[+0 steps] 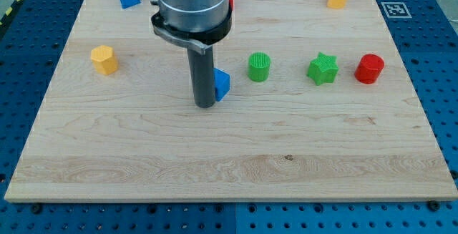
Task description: Slide the blue triangle slightly down
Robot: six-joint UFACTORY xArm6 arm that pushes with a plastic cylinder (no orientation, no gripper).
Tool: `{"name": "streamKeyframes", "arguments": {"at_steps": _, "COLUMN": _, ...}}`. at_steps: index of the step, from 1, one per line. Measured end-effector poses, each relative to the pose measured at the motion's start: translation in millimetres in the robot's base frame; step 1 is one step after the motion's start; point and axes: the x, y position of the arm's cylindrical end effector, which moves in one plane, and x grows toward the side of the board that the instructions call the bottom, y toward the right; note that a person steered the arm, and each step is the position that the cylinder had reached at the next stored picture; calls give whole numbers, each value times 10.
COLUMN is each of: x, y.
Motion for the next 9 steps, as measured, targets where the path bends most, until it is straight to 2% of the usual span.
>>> {"name": "streamKeyframes", "arguments": {"at_steps": 2, "x": -344, "y": 48}}
{"name": "streamKeyframes", "arguments": {"at_steps": 3, "x": -344, "y": 51}}
{"name": "streamKeyframes", "arguments": {"at_steps": 5, "x": -543, "y": -416}}
{"name": "streamKeyframes", "arguments": {"at_steps": 6, "x": -871, "y": -568}}
{"name": "streamKeyframes", "arguments": {"at_steps": 8, "x": -1851, "y": -619}}
{"name": "streamKeyframes", "arguments": {"at_steps": 9, "x": -2022, "y": -620}}
